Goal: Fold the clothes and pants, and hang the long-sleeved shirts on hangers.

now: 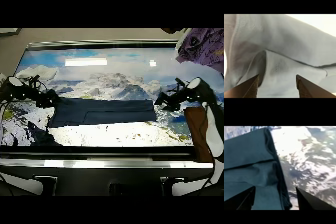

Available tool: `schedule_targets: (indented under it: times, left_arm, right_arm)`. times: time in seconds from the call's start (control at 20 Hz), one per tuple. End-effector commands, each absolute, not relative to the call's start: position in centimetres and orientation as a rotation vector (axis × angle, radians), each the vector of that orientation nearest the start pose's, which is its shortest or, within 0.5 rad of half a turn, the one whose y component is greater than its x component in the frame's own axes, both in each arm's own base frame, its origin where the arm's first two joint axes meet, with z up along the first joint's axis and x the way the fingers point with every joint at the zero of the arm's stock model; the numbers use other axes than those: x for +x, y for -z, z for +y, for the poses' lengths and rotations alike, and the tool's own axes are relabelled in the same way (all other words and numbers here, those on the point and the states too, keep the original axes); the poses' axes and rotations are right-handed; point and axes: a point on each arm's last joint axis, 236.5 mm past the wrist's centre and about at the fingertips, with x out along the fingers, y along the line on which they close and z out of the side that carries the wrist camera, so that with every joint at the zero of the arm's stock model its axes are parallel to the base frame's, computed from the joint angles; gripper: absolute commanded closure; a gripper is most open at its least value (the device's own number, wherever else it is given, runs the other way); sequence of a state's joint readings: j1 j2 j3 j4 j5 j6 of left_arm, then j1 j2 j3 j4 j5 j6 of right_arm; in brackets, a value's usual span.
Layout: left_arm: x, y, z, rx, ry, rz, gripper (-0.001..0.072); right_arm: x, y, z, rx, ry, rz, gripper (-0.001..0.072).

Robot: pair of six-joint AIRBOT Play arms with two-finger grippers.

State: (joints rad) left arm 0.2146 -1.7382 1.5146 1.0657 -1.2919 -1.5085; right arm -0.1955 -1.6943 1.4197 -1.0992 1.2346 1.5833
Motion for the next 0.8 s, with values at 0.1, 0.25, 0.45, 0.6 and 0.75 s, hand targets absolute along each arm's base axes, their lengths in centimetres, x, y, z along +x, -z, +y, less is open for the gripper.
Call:
schedule_targets:
  times: [0.1, 0.25, 0.45, 0.6, 0.75]
  left_arm:
    - [45.5, 0.2, 0.5, -0.522, 0.126, 1.325, 0.0172]
    - [45.5, -0.6, 0.5, -0.525, 0.121, 1.310, 0.0173]
    - [45.5, -0.6, 0.4, -0.539, 0.111, 1.312, 0.0172]
    - [45.5, -0.6, 0.4, -0.549, 0.104, 1.312, 0.0173]
    - [45.8, -0.6, 0.4, -0.552, 0.099, 1.301, 0.0174]
  right_arm:
    - [46.0, 4.0, 1.2, 0.936, -0.260, 1.337, 0.0115]
    - [45.4, 6.8, 3.0, 0.934, -0.306, 1.409, 0.0048]
    - [45.7, 9.3, 4.3, 0.882, -0.291, 1.435, 0.0068]
    - [45.3, 10.3, 5.8, 0.795, -0.297, 1.465, 0.0149]
    - [45.0, 10.3, 7.9, 0.749, -0.336, 1.482, 0.0438]
